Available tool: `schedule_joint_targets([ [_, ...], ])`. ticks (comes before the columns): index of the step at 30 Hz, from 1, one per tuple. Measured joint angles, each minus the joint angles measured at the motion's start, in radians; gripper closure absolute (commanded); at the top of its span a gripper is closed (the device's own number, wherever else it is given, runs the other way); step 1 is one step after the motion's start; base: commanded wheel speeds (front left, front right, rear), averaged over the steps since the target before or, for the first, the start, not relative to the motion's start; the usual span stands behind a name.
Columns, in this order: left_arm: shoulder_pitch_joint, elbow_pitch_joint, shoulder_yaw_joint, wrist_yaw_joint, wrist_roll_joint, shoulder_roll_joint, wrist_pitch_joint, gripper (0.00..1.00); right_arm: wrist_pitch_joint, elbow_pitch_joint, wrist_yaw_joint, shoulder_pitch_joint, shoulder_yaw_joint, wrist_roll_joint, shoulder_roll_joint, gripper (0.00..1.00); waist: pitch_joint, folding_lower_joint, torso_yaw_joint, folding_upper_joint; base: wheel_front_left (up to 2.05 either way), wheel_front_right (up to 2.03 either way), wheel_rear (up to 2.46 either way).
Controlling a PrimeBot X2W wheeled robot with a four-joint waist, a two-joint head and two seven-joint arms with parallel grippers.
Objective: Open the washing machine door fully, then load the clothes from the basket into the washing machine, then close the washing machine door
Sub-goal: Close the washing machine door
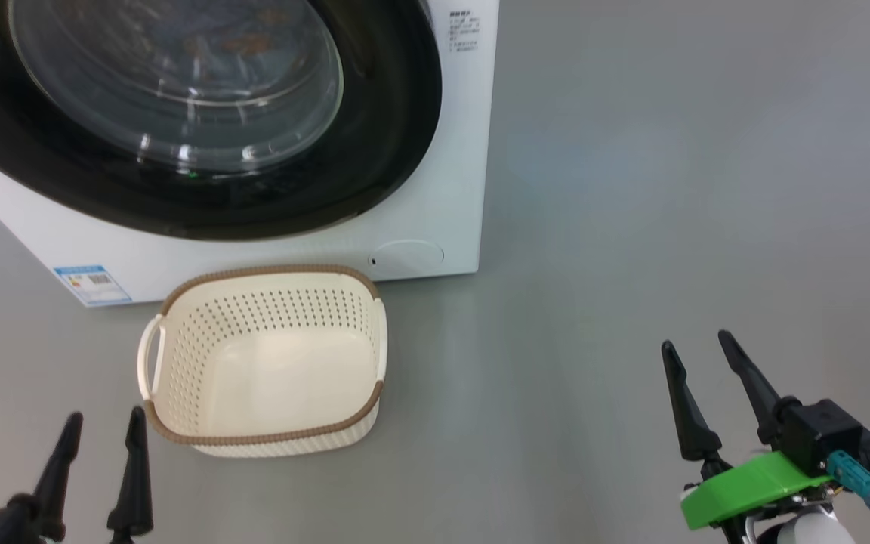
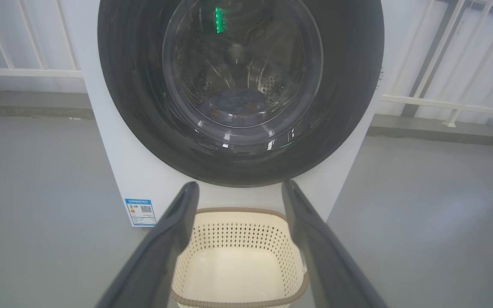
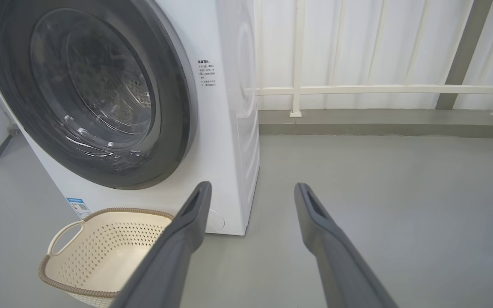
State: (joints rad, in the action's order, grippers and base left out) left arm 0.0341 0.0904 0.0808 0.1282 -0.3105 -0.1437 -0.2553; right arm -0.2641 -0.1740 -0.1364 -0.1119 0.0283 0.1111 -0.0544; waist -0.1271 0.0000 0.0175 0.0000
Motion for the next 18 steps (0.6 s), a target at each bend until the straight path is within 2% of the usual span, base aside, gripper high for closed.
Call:
schedule_joint_targets([
  [8, 0.059, -0.001, 0.020, 0.000, 0.034, 0.021, 0.000, 0.00, 0.007, 0.020, 0.000, 0.058, 0.012, 0.018, 0.003, 0.00, 0.066, 0.0000, -0.013, 0.0000, 0.00, 0.00, 0.00],
  [18, 0.094, -0.004, 0.024, 0.000, 0.058, 0.034, 0.000, 0.00, 0.007, 0.029, 0.000, 0.095, 0.022, 0.025, 0.005, 0.00, 0.096, 0.0000, -0.008, 0.0000, 0.00, 0.00, 0.00],
])
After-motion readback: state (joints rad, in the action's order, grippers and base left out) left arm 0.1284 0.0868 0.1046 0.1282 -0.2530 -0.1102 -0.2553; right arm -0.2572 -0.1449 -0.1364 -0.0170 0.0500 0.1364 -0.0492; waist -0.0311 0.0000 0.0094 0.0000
